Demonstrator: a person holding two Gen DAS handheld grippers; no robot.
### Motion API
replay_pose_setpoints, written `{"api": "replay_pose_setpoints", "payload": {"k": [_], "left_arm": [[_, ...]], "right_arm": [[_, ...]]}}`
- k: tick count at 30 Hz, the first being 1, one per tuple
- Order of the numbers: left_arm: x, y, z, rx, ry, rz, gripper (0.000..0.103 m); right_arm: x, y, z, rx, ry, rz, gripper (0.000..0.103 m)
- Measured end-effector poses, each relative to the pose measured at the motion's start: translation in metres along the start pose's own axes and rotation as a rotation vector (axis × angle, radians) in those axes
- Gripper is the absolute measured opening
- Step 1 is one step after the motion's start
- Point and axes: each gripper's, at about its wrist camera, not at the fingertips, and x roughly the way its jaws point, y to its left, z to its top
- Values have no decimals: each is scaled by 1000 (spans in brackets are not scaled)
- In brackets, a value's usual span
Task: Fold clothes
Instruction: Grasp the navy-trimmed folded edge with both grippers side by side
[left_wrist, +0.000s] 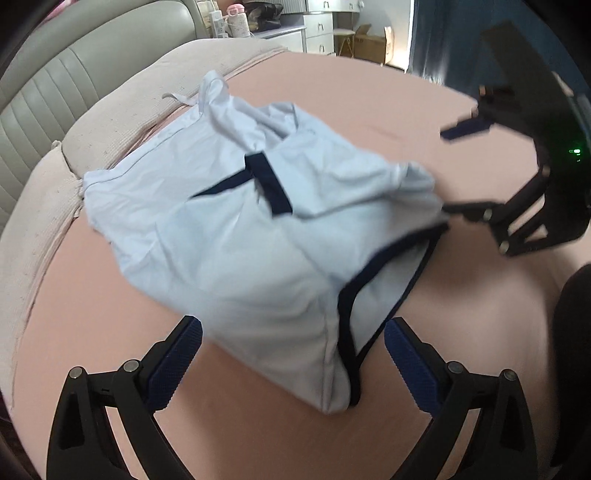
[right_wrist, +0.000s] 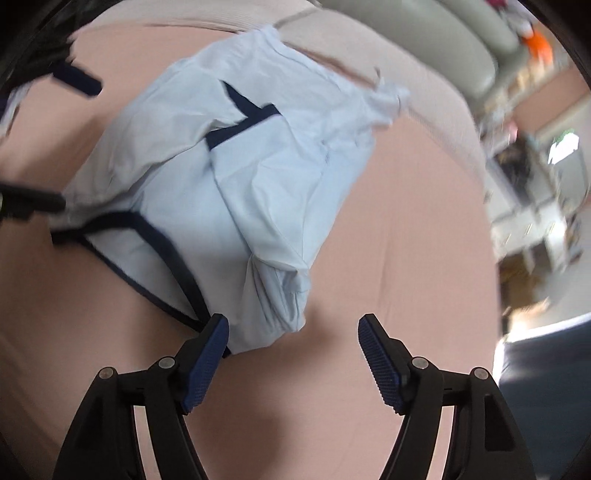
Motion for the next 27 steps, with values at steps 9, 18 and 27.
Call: {"api": "replay_pose_setpoints", "payload": {"k": [9, 18, 27], "left_arm": [[10, -24, -35, 206, 5, 99, 101], [21, -39, -55, 314, 64, 72, 101], [35, -47, -69, 393, 101, 170, 101]], "right_arm": [[13, 35, -24, -346, -45, -175, 73], [34, 57, -42, -571, -93, -292, 75], [35, 55, -41, -537, -170, -358, 96]]}}
